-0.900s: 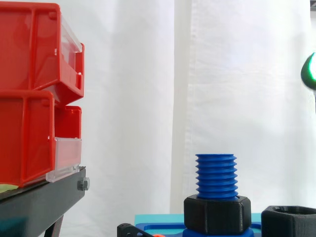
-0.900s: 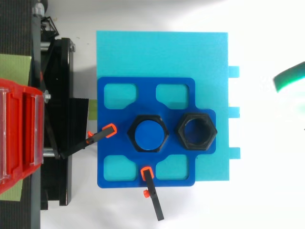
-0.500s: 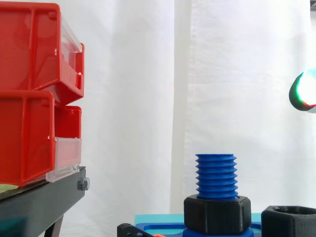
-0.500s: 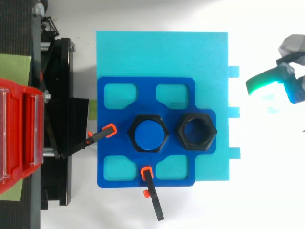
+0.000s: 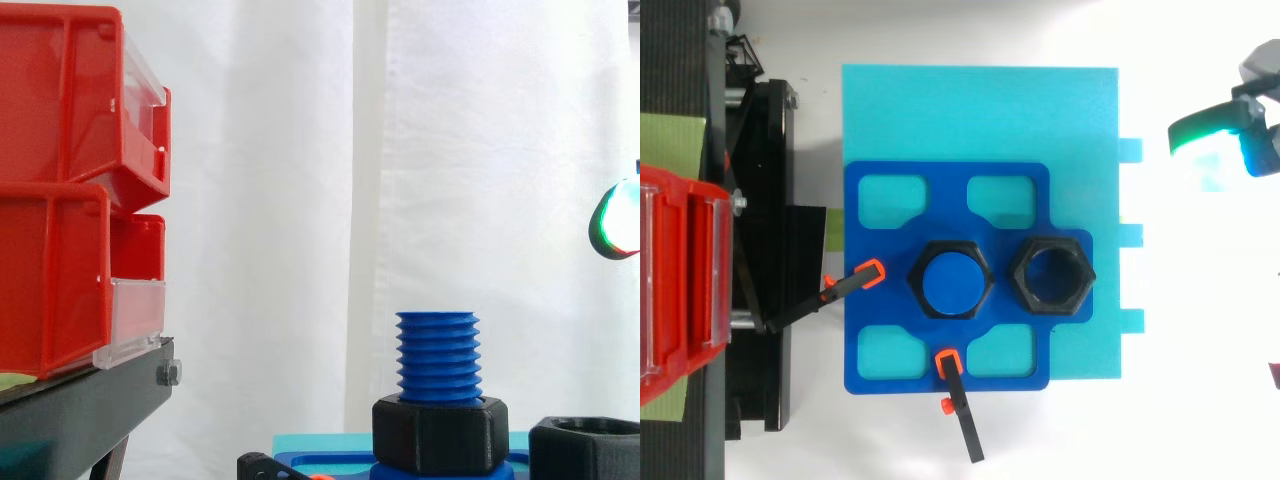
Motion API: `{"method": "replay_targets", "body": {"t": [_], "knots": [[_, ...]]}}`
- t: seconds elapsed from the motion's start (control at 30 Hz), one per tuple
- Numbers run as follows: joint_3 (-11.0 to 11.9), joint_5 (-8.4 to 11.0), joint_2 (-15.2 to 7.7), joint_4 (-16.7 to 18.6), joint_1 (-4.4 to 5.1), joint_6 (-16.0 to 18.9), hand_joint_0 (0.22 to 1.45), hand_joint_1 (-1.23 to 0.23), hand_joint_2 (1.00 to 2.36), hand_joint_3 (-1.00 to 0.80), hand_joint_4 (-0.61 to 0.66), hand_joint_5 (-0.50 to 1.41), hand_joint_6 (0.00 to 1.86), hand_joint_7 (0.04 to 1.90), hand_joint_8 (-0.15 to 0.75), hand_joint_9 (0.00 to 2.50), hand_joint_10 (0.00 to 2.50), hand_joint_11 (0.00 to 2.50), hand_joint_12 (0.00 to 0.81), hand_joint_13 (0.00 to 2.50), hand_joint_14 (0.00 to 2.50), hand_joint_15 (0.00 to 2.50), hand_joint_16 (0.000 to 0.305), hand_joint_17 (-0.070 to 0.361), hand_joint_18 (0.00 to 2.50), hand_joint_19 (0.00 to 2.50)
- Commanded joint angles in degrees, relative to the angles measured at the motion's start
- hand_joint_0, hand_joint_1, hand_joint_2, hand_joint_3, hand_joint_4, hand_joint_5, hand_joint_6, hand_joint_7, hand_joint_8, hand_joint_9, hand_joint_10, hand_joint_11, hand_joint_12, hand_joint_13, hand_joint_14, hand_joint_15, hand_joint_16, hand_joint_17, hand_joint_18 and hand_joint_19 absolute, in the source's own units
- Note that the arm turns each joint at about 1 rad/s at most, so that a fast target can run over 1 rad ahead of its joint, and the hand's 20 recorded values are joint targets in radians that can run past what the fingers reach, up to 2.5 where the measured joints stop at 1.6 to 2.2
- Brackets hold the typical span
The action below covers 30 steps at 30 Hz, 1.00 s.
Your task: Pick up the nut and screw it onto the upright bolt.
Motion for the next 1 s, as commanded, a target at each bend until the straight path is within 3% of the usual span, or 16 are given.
{"method": "replay_targets", "body": {"t": [0.0, 0.13, 0.17, 0.27, 0.4, 0.43, 0.53, 0.77, 0.97], "knots": [[-0.26, 1.53, -0.16, 1.01, 0.62, -0.17, 0.48, -0.76, 1.0, -0.5, 0.2, -0.25, 0.5, 0.64, 0.298, 0.29, 0.0, 0.0, 0.355, 0.22, 0.0, 0.0, 0.042, 0.095, 0.02, 0.0], [-0.26, 2.5, -0.16, 1.89, 1.5, -1.4, 0.48, -0.76, 1.0, -0.5, 0.2, -0.25, 0.5, 0.65, 0.302, 0.31, 0.0, 0.0, 0.356, 0.24, 0.0, 0.0, 0.042, 0.096, 0.04, 0.0], [-0.26, 3.47, -0.16, 2.5, 2.2, -2.27, 0.48, -0.76, 1.0, -0.5, 0.2, -0.25, 0.5, 0.65, 0.302, 0.31, 0.0, 0.0, 0.356, 0.24, 0.0, 0.0, 0.042, 0.095, 0.04, 0.0], [-0.26, 4.79, -0.25, 4.0, 3.08, -3.24, 0.48, -0.76, 1.0, -0.5, 0.2, -0.25, 0.5, 0.65, 0.305, 0.32, 0.0, 0.0, 0.358, 0.25, 0.0, 0.0, 0.042, 0.095, 0.06, 0.0], [-0.26, 6.81, -2.45, 5.14, 4.05, -3.51, 0.48, -0.75, 1.0, -0.5, 0.21, -0.24, 0.5, 0.65, 0.311, 0.36, 0.0, 0.0, 0.358, 0.27, 0.0, 0.0, 0.042, 0.094, 0.07, 0.0], [-0.17, 7.33, -4.29, 5.75, 4.4, -3.07, 0.48, -0.76, 1.0, -0.5, 0.21, -0.24, 0.5, 0.65, 0.311, 0.36, 0.0, 0.0, 0.358, 0.28, 0.0, 0.0, 0.041, 0.093, 0.08, 0.0], [-0.17, 7.51, -6.14, 7.86, 4.84, -1.57, 0.49, -0.75, 1.0, -0.5, 0.21, -0.24, 0.5, 0.65, 0.31, 0.37, 0.0, 0.0, 0.357, 0.28, 0.0, 0.0, 0.041, 0.093, 0.08, 0.0], [-0.26, 8.48, -7.1, 10.32, 5.45, -1.75, 0.5, -0.73, 1.0, -0.5, 0.22, -0.23, 0.5, 0.65, 0.313, 0.4, 0.0, 0.0, 0.356, 0.3, 0.0, 0.0, 0.041, 0.091, 0.1, 0.0], [-0.26, 12.08, -7.54, 12.43, 5.63, -2.01, 0.5, -0.72, 1.0, -0.5, 0.23, -0.22, 0.5, 0.66, 0.313, 0.4, 0.0, 0.0, 0.355, 0.32, 0.0, 0.0, 0.04, 0.091, 0.12, 0.0]]}}
